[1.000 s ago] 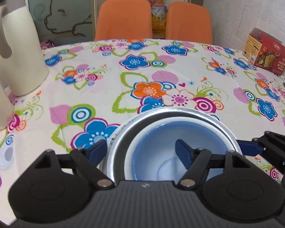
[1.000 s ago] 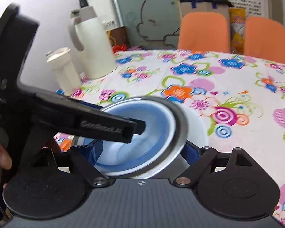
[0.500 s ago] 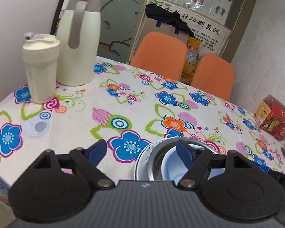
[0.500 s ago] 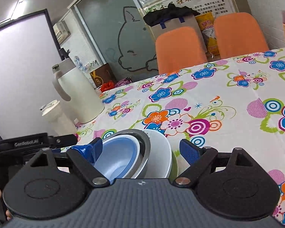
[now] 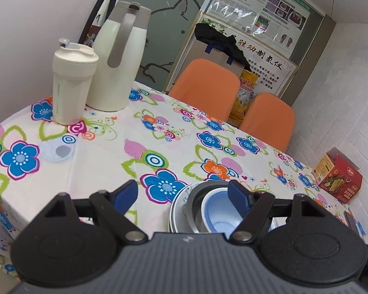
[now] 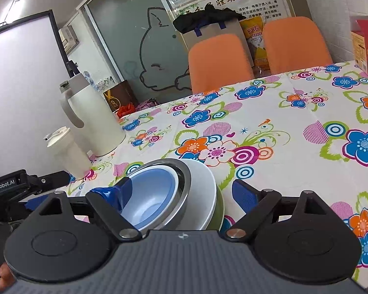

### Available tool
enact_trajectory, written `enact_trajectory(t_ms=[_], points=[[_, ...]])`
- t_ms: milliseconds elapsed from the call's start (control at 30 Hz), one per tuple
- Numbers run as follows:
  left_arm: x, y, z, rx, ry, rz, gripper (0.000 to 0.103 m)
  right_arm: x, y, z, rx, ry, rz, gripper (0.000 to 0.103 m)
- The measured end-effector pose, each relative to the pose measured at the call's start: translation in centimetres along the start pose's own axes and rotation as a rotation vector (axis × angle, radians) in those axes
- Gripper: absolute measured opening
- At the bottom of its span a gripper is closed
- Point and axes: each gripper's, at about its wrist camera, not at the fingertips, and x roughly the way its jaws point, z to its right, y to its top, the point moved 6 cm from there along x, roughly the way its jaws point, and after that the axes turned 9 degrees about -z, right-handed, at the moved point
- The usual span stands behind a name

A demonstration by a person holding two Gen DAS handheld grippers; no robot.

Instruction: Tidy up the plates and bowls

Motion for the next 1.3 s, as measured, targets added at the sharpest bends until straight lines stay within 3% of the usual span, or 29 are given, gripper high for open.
enact_trajectory(t_ms=[433, 700, 833, 1033, 1300], points=[[-5.0, -2.9, 3.5, 0.067, -0.056, 0.087, 0.074, -5.9, -2.5, 0.5, 0.024, -0.007, 0.113, 0.076], [-6.5, -7.2, 6.1, 0.139, -0.108, 0.061, 0.076, -10.2, -6.4, 2.7, 0.089, -0.052, 0.184, 0.076], [-6.4, -9.7, 6.7, 0.174, -0.115, 0.003, 0.076, -11.4, -8.5, 3.1, 0.089, -0.072, 0.194, 0.076], [-5.2, -13.1, 7.1, 0.210, -0.049, -0.074, 0.076, -12.1, -11.5, 3.4, 0.068, -0.100, 0.171, 0.076], [-6.1, -16.2, 9.0, 0.280, -0.009, -0.084, 0.079, -16.4, -13.6, 4.0, 0.036, -0.212, 0.294, 0.076]])
